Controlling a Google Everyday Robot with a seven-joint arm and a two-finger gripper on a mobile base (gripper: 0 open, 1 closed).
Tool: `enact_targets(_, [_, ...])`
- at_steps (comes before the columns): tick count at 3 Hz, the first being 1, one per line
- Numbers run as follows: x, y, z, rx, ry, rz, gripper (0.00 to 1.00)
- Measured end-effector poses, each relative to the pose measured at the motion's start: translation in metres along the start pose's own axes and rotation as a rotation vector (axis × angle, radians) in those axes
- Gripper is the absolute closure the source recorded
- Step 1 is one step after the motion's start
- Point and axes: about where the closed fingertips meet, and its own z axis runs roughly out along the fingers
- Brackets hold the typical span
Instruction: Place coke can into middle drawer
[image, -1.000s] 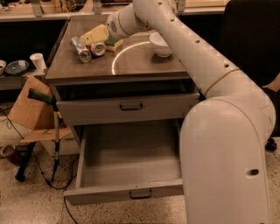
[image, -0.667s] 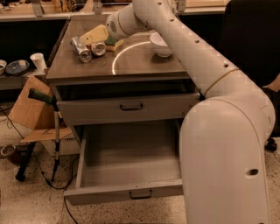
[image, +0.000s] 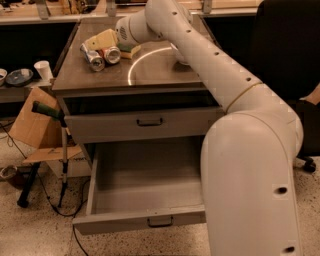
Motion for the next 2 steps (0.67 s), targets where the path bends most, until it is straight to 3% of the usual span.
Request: enact_targets(2, [-0.003, -0.004, 0.030, 0.020, -0.012, -0.007, 0.00])
